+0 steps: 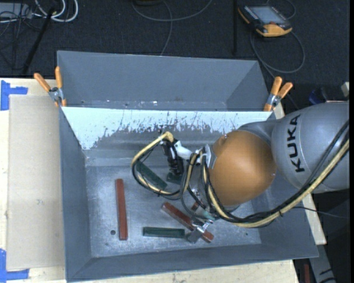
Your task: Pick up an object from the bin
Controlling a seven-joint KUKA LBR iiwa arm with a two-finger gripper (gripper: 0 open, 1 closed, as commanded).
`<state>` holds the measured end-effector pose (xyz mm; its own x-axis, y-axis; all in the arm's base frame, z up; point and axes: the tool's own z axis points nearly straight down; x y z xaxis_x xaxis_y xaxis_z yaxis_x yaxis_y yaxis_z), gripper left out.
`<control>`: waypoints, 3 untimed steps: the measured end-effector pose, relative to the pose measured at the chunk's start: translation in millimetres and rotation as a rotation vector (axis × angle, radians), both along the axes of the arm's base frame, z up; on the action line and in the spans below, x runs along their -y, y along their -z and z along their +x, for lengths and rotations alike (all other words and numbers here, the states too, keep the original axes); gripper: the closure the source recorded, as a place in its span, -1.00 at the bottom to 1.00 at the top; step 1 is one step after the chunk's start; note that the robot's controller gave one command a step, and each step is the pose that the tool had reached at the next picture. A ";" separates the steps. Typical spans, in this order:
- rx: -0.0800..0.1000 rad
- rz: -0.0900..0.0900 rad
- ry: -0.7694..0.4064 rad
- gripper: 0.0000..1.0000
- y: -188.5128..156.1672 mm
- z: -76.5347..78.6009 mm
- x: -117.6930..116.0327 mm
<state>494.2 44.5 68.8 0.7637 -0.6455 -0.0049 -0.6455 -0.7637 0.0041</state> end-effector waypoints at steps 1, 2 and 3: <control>0.003 0.001 -0.010 1.00 -14.8 2.7 -3.3; 0.006 0.002 -0.034 1.00 -69.8 -13.5 -20.2; 0.003 0.001 -0.013 1.00 -82.9 -5.6 -12.9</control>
Offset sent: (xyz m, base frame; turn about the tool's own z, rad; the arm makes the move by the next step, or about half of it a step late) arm 0.0034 0.0016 0.0153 -0.0144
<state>488.5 57.4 151.6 0.7718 -0.6358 -0.0034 -0.6358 -0.7718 0.0011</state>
